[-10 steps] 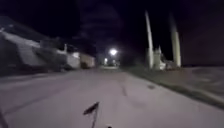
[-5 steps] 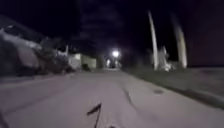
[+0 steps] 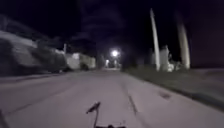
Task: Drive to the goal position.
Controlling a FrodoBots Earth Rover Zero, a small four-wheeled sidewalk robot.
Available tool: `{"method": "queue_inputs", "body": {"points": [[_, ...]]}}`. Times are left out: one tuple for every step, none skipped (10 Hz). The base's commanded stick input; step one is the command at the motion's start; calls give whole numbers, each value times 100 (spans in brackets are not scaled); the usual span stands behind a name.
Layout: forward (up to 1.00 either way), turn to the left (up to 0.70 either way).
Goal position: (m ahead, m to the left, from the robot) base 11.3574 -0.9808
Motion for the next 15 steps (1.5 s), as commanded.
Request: {"method": "queue_inputs", "body": {"points": [[70,0],[70,0],[70,0],[70,0],[70,0],[70,0],[70,0],[70,0],[70,0],[70,0],[70,0],[70,0],[70,0],[70,0],[70,0]]}}
